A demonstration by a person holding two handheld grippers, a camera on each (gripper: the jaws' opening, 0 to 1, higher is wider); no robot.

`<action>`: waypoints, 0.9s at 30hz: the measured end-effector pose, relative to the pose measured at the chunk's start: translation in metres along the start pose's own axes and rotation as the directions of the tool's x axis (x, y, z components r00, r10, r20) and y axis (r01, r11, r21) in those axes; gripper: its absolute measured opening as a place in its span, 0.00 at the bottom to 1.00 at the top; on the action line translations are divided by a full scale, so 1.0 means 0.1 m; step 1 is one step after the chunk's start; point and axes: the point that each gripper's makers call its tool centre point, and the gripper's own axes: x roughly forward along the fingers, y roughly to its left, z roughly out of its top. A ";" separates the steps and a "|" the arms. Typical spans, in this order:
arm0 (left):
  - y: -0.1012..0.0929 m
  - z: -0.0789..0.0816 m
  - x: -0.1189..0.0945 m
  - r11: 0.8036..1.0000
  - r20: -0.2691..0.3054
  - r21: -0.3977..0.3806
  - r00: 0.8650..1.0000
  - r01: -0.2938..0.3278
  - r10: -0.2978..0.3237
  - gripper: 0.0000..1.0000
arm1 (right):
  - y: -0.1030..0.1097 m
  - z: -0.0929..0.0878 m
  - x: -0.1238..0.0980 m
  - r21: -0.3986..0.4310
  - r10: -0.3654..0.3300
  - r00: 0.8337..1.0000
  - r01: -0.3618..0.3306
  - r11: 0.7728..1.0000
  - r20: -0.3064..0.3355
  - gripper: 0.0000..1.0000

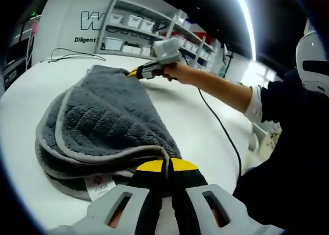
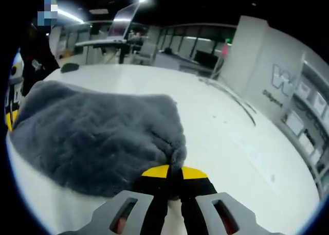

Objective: Open the folded towel by lifting each exposed corner and separating the folded layers until the towel lies flat within the target outline without major curled edges

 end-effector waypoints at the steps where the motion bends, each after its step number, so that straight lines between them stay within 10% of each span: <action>1: -0.01 0.00 0.01 1.000 0.000 0.001 1.000 0.001 -0.001 0.03 | 0.01 0.01 0.01 -0.001 0.002 1.000 -0.002 1.000 0.000 0.02; 27: -0.21 0.06 0.17 0.999 0.020 0.052 1.000 -0.001 -0.001 0.02 | 0.06 0.20 0.25 -0.112 0.087 0.996 -0.086 0.990 0.002 0.02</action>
